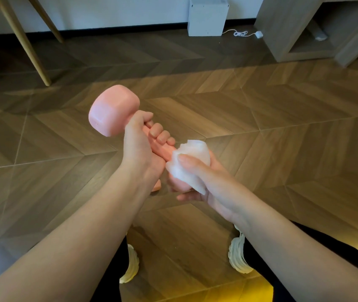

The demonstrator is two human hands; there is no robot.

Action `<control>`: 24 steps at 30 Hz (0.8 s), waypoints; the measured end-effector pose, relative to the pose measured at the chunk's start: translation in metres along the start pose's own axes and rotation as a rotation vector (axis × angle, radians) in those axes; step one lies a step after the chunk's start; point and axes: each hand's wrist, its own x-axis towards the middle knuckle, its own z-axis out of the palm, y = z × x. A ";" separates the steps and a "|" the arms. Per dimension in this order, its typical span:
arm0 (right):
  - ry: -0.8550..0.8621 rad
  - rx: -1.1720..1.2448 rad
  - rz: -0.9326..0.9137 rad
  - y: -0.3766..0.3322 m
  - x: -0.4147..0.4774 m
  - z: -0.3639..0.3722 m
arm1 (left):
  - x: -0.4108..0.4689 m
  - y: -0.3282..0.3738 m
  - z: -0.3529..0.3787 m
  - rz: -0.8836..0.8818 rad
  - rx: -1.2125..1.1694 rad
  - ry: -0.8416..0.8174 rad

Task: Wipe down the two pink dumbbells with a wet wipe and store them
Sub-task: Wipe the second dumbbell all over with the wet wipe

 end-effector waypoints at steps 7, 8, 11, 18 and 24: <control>0.065 0.105 0.012 -0.006 0.002 -0.003 | 0.002 -0.001 0.004 0.037 -0.016 -0.066; 0.060 0.146 0.013 -0.007 0.001 -0.004 | 0.003 0.000 0.003 0.034 -0.030 -0.054; 0.057 0.117 -0.038 -0.006 -0.001 -0.010 | 0.004 -0.002 0.002 0.009 -0.017 0.020; 0.017 -0.038 -0.034 0.001 -0.002 -0.006 | 0.004 0.000 -0.001 -0.005 -0.058 0.097; -0.100 0.044 0.101 -0.005 0.002 -0.007 | 0.005 0.004 -0.002 0.002 -0.052 0.095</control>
